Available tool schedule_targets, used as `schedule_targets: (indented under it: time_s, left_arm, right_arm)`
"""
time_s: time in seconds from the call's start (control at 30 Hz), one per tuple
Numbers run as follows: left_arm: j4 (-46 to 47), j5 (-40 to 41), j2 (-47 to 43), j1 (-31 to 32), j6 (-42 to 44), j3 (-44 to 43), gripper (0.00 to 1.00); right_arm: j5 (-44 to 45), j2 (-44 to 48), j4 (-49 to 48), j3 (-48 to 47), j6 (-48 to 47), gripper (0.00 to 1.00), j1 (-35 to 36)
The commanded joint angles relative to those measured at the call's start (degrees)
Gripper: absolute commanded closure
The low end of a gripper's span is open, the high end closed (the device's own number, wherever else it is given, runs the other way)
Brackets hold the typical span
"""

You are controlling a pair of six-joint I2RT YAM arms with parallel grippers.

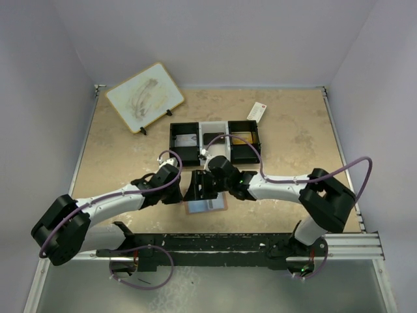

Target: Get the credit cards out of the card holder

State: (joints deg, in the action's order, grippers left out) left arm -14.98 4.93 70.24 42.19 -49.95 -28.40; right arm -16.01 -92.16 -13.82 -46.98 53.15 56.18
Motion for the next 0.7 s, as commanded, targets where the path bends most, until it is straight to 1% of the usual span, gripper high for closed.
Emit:
schedule_targets:
  time_s: [0.0,0.07,0.17,0.27,0.33,0.67]
  left_arm:
    - [-1.54,1.47,-0.95,0.34,0.39,-0.16,1.00]
    - [-1.35,1.45,-0.91,0.29,0.43,-0.10,1.00]
    - [-1.21,1.28,-0.61,0.32,0.53,-0.16,1.00]
    - [-1.12,1.07,-0.54,0.34,0.54,-0.21,1.00]
    - [-1.01,0.96,-0.49,0.34,0.54,-0.19,1.00]
    - [-1.01,0.77,0.04,0.34,0.70,-0.43,1.00]
  right_arm:
    - [1.33,7.52,-1.38,0.12,-0.25,0.37,-0.30]
    - [7.65,9.69,6.29,-0.37,-0.46,0.37,-0.56]
    - [18.67,10.87,19.34,-1.11,2.19,0.38,-1.04]
    - [23.90,10.82,26.62,-0.87,3.62,0.37,-1.67]
    - [24.86,10.93,27.83,-0.50,3.95,0.37,-1.74]
    - [22.42,6.70,25.25,-0.63,3.07,0.37,-1.69]
